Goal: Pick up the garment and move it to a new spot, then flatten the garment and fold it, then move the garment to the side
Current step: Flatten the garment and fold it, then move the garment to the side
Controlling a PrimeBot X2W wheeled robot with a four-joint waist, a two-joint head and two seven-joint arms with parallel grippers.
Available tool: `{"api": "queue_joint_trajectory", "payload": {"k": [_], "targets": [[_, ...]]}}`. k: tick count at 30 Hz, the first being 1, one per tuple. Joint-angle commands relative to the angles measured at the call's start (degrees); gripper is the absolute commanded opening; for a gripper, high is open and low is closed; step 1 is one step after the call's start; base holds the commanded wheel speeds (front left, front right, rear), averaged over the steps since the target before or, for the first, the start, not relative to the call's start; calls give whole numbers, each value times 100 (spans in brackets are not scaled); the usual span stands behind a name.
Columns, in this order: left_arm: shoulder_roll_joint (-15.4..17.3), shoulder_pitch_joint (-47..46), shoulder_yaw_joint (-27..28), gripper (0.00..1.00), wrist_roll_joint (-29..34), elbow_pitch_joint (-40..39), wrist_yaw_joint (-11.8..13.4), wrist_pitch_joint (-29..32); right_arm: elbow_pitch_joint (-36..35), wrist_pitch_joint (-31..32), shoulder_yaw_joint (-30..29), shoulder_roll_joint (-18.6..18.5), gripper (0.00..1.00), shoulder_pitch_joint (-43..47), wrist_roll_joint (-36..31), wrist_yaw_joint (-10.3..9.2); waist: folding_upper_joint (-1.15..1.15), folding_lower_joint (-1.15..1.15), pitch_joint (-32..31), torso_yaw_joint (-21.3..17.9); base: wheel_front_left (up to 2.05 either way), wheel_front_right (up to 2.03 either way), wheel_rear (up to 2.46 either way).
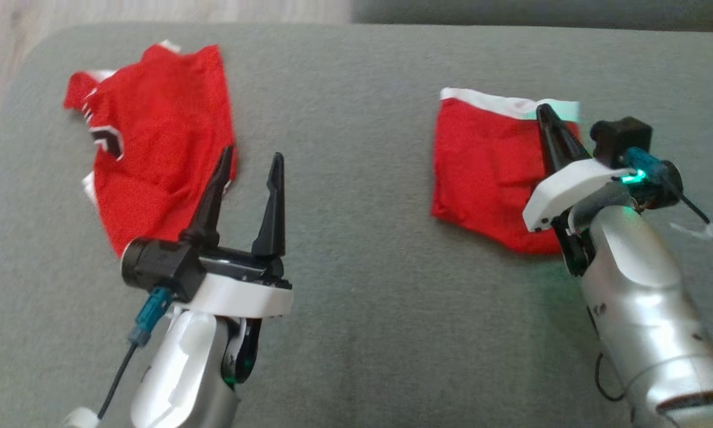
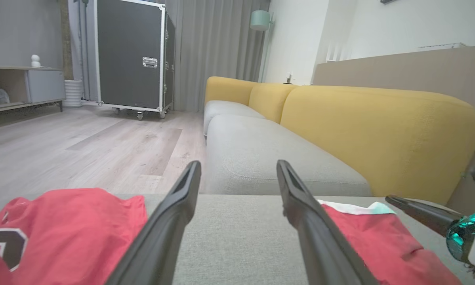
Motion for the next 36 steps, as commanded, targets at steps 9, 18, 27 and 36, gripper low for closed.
{"api": "queue_joint_trajectory", "payload": {"k": [9, 18, 27, 36], "targets": [[48, 162, 373, 100, 83, -207, -68, -46, -1653, -77, -388, 74, 0, 1054, 57, -4, 0, 0, -529, -736, 0, 0, 0], [48, 426, 479, 100, 85, -178, -103, -46, -2767, -77, -797, 106, 100, 2166, 78, -4, 0, 0, -713, -1070, 0, 0, 0], [48, 637, 625, 100, 99, -86, -154, -46, -3234, -77, -686, 117, 100, 2736, 356, -4, 0, 0, -784, -1202, 0, 0, 0], [48, 591, 641, 100, 131, -58, -207, -46, -3271, -77, -690, 117, 100, 2693, 321, -4, 0, 0, -686, -1107, 0, 0, 0]]}}
